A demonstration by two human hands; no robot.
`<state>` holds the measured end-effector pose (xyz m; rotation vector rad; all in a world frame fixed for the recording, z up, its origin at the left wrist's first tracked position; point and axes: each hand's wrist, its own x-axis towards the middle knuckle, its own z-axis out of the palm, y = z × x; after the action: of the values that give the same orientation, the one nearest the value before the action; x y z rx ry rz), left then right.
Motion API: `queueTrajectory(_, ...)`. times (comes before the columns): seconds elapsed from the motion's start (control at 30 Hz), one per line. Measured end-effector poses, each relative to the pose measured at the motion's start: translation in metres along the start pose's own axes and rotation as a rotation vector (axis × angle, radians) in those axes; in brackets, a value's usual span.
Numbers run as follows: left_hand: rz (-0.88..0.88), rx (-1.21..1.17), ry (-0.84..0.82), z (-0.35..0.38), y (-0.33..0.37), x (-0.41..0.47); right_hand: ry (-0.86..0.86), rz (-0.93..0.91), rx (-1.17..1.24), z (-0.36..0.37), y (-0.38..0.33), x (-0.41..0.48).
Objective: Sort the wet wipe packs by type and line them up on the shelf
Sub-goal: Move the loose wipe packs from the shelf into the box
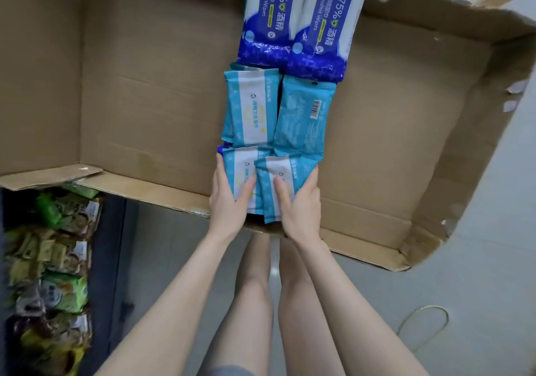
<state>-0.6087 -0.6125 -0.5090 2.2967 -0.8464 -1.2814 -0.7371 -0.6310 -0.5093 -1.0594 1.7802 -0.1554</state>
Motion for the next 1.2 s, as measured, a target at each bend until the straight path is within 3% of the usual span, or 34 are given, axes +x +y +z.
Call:
queueTrajectory(0.23,0.008,0.016,-0.149,-0.02,-0.002,0.009,-0.083,-0.023,-0.221,-0.016,-0.002,0.003)
queueTrajectory(0.47,0.073,0.184,-0.087,-0.062,0.026,-0.037,-0.095,-0.182,-0.562,-0.063,-0.039,-0.038)
queueTrajectory(0.8,0.297,0.068,0.269,-0.224,0.085,-0.19,-0.112,-0.846,-0.639,-0.092,-0.199,-0.19)
queueTrajectory(0.97,0.299,-0.015,0.499,-0.301,0.062,-0.264,-0.122,-1.129,-0.598,-0.061,-0.258,-0.279)
queueTrajectory(1.2,0.293,0.0,0.733,-0.408,-0.009,-0.326,-0.199,-1.341,-0.605,0.028,-0.307,-0.374)
